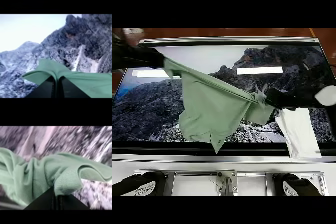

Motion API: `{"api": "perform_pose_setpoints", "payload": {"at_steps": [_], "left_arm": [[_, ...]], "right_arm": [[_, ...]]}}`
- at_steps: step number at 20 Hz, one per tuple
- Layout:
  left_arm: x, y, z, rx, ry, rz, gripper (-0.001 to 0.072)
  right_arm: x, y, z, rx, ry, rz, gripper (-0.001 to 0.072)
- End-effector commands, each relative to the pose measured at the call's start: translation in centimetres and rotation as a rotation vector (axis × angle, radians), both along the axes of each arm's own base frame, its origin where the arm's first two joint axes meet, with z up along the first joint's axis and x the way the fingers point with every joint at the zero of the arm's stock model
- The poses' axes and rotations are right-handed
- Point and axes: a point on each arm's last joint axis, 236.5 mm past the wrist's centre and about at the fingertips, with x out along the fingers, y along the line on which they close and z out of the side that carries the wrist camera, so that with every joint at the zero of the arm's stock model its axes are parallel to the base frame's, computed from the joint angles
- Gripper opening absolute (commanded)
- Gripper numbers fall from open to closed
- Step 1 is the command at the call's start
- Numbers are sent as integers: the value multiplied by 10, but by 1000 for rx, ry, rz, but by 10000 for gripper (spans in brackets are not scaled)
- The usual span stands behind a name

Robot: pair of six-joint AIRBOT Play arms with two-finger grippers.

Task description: Fold the shirts.

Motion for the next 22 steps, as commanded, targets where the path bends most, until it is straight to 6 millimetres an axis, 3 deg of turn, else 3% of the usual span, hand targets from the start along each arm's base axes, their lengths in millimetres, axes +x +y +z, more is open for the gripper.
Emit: {"api": "perform_pose_setpoints", "payload": {"at_steps": [1,4,8,9,10,11,12,15,18,20,22], "left_arm": [[24,-40,-105,-98,268,-48,48],[20,-58,-175,-158,479,-37,48],[4,-67,-243,-205,718,24,48],[-1,-66,-254,-207,766,48,95],[-6,-64,-259,-204,796,54,276],[-10,-58,-259,-196,817,58,520],[-12,-45,-256,-182,826,73,601],[-20,13,-227,-153,825,131,601],[-51,70,-189,-114,838,144,601],[-91,87,-194,-125,895,166,601],[-144,85,-228,-161,989,196,603]], "right_arm": [[88,-6,-32,48,-161,-163,73],[118,-11,-69,63,-158,-236,73],[120,-4,-128,105,-19,-274,74],[120,-2,-134,117,-3,-283,103],[122,-3,-134,117,-11,-288,244],[125,-7,-129,113,-28,-288,513],[124,-11,-123,104,-35,-270,630],[106,-35,-90,17,-70,-130,629],[63,-97,-74,-139,5,-87,628],[21,-133,-80,-196,144,-88,628],[-6,-145,-90,-175,237,-52,629]]}}
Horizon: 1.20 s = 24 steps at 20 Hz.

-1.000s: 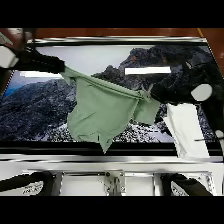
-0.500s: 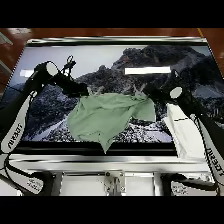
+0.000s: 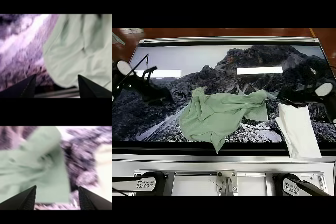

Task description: Fold the shirts.

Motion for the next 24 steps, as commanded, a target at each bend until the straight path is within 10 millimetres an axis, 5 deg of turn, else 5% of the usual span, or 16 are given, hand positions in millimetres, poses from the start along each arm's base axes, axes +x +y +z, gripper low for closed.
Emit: {"api": "perform_pose_setpoints", "payload": {"at_steps": [1,3,5,8,17,20,21,24], "left_arm": [[-89,4,-40,-42,140,30,605],[-136,-19,-79,-121,206,85,712],[-150,-41,-103,-208,217,178,714],[-141,-64,-116,-325,167,303,714],[-100,-103,-125,-363,18,390,700],[-100,-107,-126,-372,27,394,214],[-98,-106,-123,-378,29,396,128],[-87,-102,-107,-394,-36,341,48]], "right_arm": [[-61,-26,-13,2,188,69,629],[-69,-10,-24,89,200,82,629],[-73,6,-37,143,206,76,629],[-77,20,-49,200,211,56,629],[-74,18,-54,197,217,32,630],[-78,21,-73,228,285,15,640],[-78,23,-81,249,310,11,672],[-73,32,-101,318,347,-16,672]]}}
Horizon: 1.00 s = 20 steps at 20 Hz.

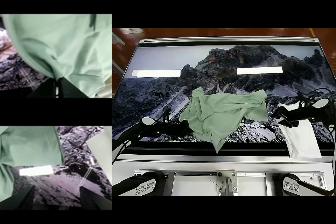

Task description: Fold the shirts.

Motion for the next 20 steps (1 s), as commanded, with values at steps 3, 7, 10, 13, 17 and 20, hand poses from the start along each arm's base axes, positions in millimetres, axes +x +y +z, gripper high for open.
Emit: {"api": "perform_pose_setpoints", "payload": {"at_steps": [3,7,10,13,17,20], "left_arm": [[30,7,42,-6,-164,-3,48],[46,7,75,-5,-269,-7,47],[54,7,99,-4,-339,-7,48],[68,9,124,8,-427,-26,47],[104,31,191,38,-602,-20,46],[118,49,325,123,-945,-77,46]], "right_arm": [[15,17,-30,106,37,-58,671],[31,38,-50,78,2,-36,672],[48,47,-62,28,-32,-78,665],[70,48,-52,20,-107,-125,77],[101,54,29,3,-341,20,73],[107,65,166,-66,-683,224,73]]}}
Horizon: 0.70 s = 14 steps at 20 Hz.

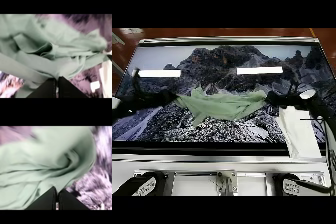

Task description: Fold the shirts.

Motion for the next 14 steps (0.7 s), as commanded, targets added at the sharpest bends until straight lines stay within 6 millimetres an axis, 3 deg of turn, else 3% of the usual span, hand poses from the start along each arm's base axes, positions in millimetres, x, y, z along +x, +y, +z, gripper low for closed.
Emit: {"api": "perform_pose_setpoints", "payload": {"at_steps": [1,3,4,5,6,7,8,10,12,14], "left_arm": [[1,21,153,119,-389,-19,46],[-31,34,271,213,-671,38,46],[-58,39,326,280,-808,74,46],[-86,42,369,346,-922,112,46],[-118,45,407,418,-1026,157,46],[-145,49,433,483,-1101,202,46],[-169,56,452,524,-1141,271,46],[-204,74,466,561,-1137,405,46],[-221,87,450,625,-1061,460,46],[-224,96,418,704,-926,446,46]], "right_arm": [[-5,13,162,-120,-407,171,72],[-31,8,303,-198,-760,105,73],[-58,1,378,-234,-962,28,72],[-91,-8,439,-268,-1139,-53,72],[-132,-18,491,-303,-1295,-134,72],[-168,-25,524,-333,-1393,-194,72],[-201,-30,544,-355,-1449,-241,73],[-243,-37,551,-354,-1451,-302,72],[-258,-42,525,-399,-1337,-308,72],[-260,-52,485,-468,-1168,-300,72]]}}
